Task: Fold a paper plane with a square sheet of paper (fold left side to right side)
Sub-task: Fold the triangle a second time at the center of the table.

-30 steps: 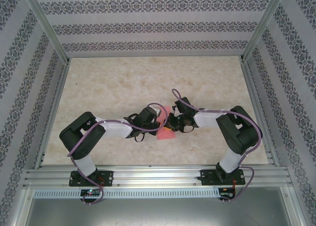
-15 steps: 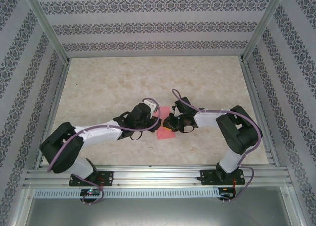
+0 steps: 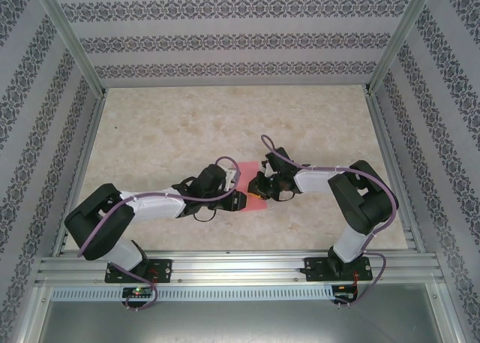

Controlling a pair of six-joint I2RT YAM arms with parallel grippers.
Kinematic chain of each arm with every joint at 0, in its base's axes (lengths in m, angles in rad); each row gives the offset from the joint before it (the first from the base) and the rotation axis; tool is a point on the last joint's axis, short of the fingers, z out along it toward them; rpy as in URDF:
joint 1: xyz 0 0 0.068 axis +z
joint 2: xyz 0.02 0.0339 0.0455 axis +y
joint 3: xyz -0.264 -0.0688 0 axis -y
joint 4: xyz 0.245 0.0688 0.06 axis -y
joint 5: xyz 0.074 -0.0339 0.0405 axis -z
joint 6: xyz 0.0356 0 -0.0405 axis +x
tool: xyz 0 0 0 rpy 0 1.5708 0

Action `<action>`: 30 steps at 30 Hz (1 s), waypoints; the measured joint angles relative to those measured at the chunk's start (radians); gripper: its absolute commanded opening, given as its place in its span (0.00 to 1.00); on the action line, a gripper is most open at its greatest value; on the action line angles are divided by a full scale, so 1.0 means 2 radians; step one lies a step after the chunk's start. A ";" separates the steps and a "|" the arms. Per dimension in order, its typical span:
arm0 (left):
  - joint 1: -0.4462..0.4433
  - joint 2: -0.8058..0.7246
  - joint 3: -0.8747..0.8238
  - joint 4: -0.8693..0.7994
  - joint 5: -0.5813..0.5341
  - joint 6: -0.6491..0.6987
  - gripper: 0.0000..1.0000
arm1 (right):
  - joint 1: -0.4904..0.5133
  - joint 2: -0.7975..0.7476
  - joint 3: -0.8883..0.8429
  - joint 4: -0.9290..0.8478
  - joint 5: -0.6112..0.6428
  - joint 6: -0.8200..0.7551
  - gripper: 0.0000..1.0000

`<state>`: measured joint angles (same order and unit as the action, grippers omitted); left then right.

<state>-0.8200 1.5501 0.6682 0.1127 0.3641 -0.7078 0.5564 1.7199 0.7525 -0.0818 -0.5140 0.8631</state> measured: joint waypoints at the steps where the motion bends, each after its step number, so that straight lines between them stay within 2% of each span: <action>1: 0.000 0.007 0.004 0.000 0.004 -0.004 0.29 | 0.000 0.000 0.000 0.000 0.000 0.000 0.16; 12: 0.000 0.062 0.024 0.007 0.021 -0.020 0.28 | 0.000 0.000 0.000 0.000 0.000 0.000 0.16; 30: 0.000 0.072 0.026 -0.018 0.017 -0.019 0.27 | 0.000 0.001 0.002 -0.004 0.000 -0.002 0.16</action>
<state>-0.8200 1.6947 0.7193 0.0765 0.3985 -0.7467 0.5564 1.7218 0.7574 -0.0906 -0.5144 0.8585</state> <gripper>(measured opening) 0.273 0.159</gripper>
